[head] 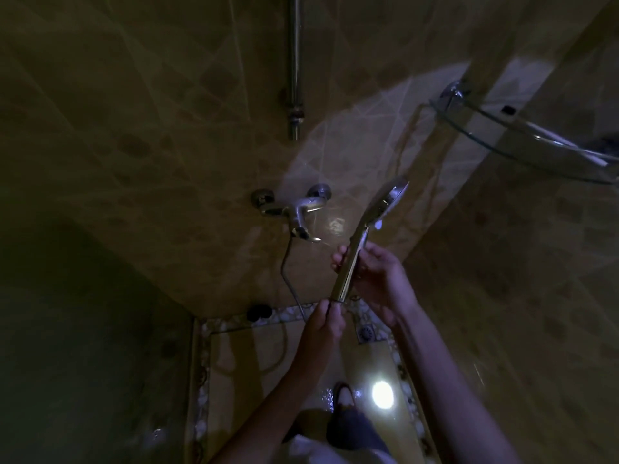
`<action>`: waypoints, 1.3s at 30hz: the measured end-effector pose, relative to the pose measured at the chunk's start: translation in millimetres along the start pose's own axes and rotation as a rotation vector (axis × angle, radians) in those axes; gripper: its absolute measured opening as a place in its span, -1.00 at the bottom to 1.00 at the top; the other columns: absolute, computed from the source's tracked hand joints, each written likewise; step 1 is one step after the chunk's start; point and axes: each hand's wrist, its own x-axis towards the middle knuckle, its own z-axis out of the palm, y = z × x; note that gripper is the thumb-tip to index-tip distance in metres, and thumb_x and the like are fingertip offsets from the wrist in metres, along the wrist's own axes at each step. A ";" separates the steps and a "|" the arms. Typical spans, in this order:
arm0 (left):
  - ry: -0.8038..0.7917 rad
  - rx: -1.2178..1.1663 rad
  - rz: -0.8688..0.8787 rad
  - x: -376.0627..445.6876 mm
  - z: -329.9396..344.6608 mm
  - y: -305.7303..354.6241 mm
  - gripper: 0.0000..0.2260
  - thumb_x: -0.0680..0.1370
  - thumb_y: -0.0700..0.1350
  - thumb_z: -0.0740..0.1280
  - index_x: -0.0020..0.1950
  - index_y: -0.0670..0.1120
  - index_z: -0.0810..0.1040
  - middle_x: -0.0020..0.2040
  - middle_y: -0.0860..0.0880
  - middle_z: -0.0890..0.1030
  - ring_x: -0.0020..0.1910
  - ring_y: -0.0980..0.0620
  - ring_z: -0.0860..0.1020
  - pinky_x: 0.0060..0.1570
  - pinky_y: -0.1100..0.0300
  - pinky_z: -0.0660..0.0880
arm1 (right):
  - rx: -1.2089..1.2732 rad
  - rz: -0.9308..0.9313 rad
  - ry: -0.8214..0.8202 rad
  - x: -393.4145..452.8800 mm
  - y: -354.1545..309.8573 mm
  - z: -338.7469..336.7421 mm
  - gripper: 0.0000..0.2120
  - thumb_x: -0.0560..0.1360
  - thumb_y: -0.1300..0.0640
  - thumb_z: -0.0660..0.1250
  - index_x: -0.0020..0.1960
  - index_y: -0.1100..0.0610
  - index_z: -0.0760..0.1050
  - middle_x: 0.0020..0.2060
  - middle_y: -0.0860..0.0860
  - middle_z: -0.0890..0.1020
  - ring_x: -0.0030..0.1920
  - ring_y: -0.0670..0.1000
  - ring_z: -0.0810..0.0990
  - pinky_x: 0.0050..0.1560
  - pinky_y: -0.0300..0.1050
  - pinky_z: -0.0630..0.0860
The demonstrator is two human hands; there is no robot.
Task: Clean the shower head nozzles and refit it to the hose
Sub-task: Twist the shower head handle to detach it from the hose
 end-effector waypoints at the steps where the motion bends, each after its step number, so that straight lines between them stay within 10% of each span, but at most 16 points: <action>1: -0.009 -0.004 0.004 -1.5 1.8 -1.3 -0.79 0.51 0.08 0.12 -0.17 -0.03 0.39 -0.46 0.15 0.37 -0.49 0.21 0.29 -0.43 0.30 0.23 | -0.008 0.003 -0.002 -2.8 0.3 -1.8 -0.85 0.52 0.32 0.21 0.08 0.29 0.45 0.01 0.27 0.62 0.03 0.22 0.62 0.25 0.24 0.48; 10: -0.058 -0.153 -0.067 -10.3 33.0 0.3 -0.82 0.63 -0.11 0.12 -0.16 -0.10 0.36 -0.39 0.10 0.30 -0.48 0.23 0.26 -0.49 0.43 0.24 | -0.423 -0.146 0.245 -15.7 -7.6 -26.1 -0.75 0.40 0.17 0.49 0.02 0.27 0.60 -0.14 0.21 0.52 -0.10 0.14 0.51 0.00 0.11 0.50; 19: -0.085 -0.183 -0.137 -3.9 74.8 9.4 -0.83 0.61 -0.04 0.15 -0.11 -0.06 0.44 -0.45 0.14 0.34 -0.53 0.24 0.24 -0.55 0.41 0.18 | -0.116 -0.067 0.160 -24.5 -45.0 -62.7 -0.73 0.54 0.40 0.22 0.24 0.30 0.40 -0.04 0.27 0.67 -0.03 0.20 0.68 0.14 0.13 0.56; 25: -0.014 -0.171 -0.131 -3.7 96.3 7.2 -0.84 0.64 -0.14 0.10 -0.07 -0.13 0.43 -0.46 0.15 0.39 -0.54 0.26 0.29 -0.52 0.45 0.23 | -0.284 -0.078 0.188 -17.8 -43.9 -73.2 -0.57 0.44 0.26 0.45 0.23 0.25 0.36 -0.18 0.07 0.70 -0.10 0.07 0.68 0.11 0.14 0.58; 29: -0.001 -0.204 -0.157 -4.2 104.1 5.1 -0.82 0.64 -0.18 0.10 -0.13 -0.10 0.41 -0.45 0.14 0.39 -0.56 0.27 0.31 -0.53 0.47 0.23 | -0.370 -0.153 0.295 -13.5 -36.4 -74.0 -0.64 0.41 0.33 0.47 0.13 0.24 0.41 -0.40 -0.05 0.63 -0.19 0.12 0.63 0.13 0.27 0.52; 39: -0.110 -0.264 -0.181 8.5 84.3 9.9 -0.83 0.64 -0.17 0.08 -0.11 -0.14 0.37 -0.57 0.13 0.33 -0.61 0.25 0.19 -0.58 0.36 0.08 | -0.071 -0.036 0.100 -9.9 -41.6 -75.3 -0.92 0.54 0.38 0.23 0.02 0.31 0.46 -0.16 0.19 0.67 0.04 0.25 0.65 0.29 0.24 0.46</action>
